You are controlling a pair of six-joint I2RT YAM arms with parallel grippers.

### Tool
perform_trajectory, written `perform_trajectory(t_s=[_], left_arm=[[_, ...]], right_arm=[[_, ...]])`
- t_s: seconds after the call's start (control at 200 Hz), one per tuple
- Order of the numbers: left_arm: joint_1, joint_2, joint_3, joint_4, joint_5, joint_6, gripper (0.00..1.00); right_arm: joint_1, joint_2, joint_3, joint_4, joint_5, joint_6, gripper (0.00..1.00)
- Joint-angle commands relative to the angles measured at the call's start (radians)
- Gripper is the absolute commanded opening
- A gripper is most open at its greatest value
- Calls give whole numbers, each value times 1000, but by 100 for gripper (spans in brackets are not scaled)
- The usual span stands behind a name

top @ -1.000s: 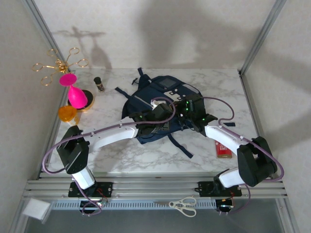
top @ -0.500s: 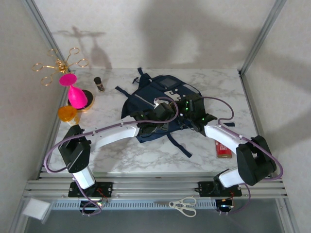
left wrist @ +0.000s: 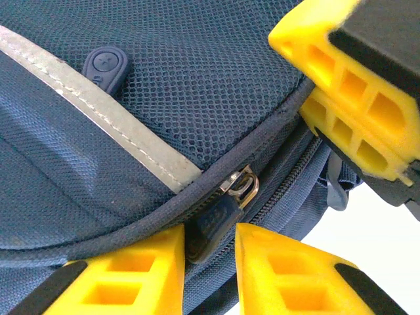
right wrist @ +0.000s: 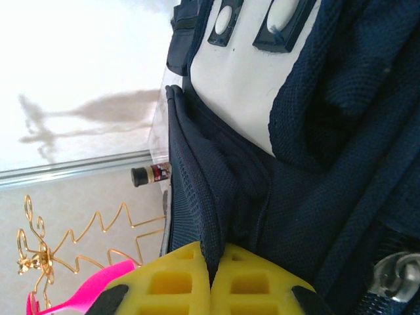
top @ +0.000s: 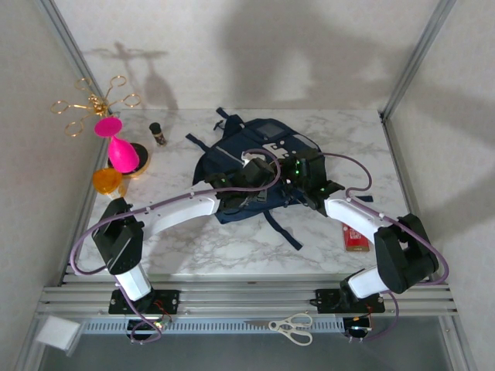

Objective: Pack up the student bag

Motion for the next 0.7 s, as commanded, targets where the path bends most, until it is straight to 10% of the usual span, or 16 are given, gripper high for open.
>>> perform_trajectory(t_s=[0.0,0.696], left_arm=[[19,10,52,214,5,-12,26],[35,-76,-8,113,44,103,0]], right_arm=[[33,-6,10,79,-121,14,0],[-40,3,72,3,-231,-149,0]])
